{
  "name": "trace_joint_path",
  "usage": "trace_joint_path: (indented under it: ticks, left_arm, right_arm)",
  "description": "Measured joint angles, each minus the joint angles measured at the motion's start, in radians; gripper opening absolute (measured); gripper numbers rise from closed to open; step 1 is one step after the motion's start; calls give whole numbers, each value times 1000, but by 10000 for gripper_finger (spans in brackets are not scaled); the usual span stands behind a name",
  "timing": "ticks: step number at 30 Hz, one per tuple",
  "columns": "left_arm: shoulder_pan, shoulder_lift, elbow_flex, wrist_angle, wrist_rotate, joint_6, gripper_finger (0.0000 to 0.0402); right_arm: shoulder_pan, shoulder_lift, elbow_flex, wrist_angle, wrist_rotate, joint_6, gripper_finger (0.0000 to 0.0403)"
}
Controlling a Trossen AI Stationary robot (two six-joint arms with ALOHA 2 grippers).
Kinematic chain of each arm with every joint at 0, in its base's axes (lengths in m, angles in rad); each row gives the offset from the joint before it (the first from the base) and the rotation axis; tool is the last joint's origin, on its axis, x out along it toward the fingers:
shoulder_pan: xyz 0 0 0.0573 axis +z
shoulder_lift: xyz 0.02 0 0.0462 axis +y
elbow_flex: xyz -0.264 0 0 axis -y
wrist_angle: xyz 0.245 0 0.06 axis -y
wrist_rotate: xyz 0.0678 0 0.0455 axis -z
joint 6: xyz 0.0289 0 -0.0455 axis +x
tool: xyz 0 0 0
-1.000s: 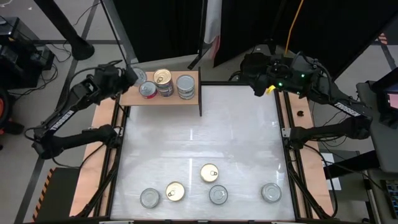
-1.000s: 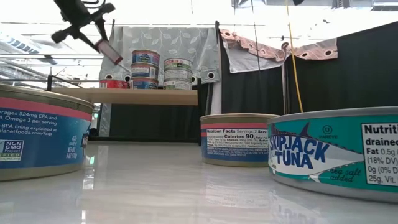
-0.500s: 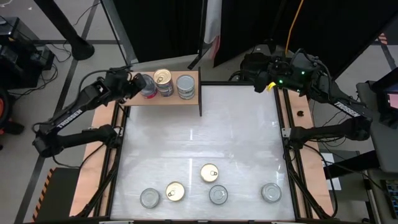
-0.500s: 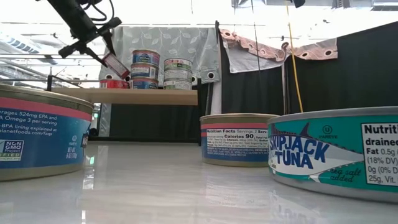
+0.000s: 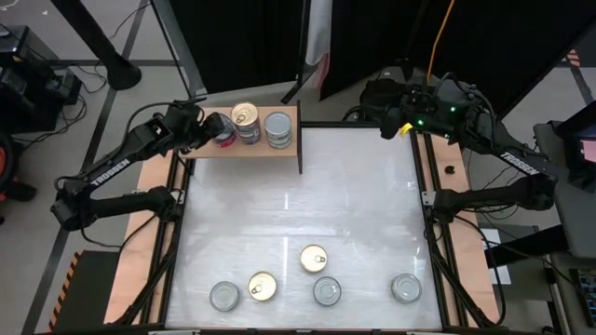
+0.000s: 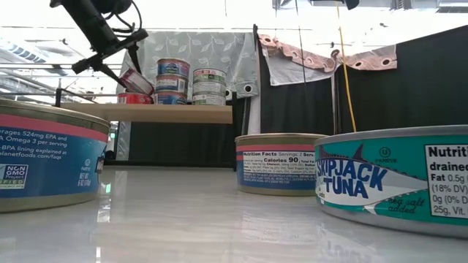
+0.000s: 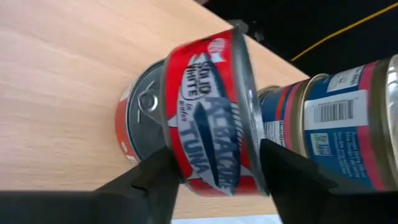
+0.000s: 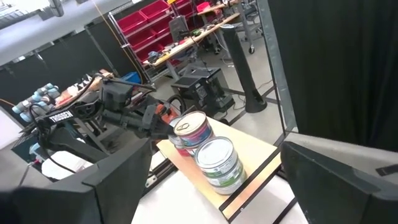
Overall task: Stack canned seafood by type on shelf
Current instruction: Stack the red tuna can on top of the red tuna can on the shelf
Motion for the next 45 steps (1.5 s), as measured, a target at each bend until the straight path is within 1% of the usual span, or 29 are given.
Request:
trace_joint_path:
  ticks: [4,7,12,18,21,23,27,29,34,37,39,41,43,45]
  left_arm:
    - [0,0,0,-17,-12,0,264]
    - [0,0,2,-19,6,0,277]
    - [0,-1,29,-92,71,5,279]
    - [0,-1,47,-164,167,104,279]
    - [-1,-1,47,-171,229,113,279]
    - [0,-1,47,-173,236,113,279]
    - [2,0,47,-181,217,129,279]
    - [2,-2,47,-180,230,131,279]
    - [1,-27,59,-200,384,137,279]
    - [-9,-51,74,-235,433,192,278]
    - [-23,-63,74,-247,424,243,272]
    - [-36,-62,67,-246,365,288,258]
    - [-42,-48,55,-227,327,312,239]
    - [-41,-30,43,-203,324,314,217]
  right_arm:
    - [0,0,0,-17,0,23,348]
    - [0,0,0,-30,-1,27,348]
    - [0,0,0,-38,-17,28,348]
    - [0,0,0,-38,-20,28,348]
    - [0,0,0,-37,-20,28,348]
    - [0,0,0,-37,-20,28,348]
    - [0,0,0,-36,-23,28,348]
    - [0,0,0,-36,-23,28,348]
    - [0,0,0,-36,-28,49,348]
    - [0,0,0,-35,-51,52,348]
    - [1,0,0,-34,-52,54,348]
    - [1,0,0,-31,-52,50,348]
    - [1,0,0,-31,-52,44,348]
    - [1,0,0,-31,-51,42,348]
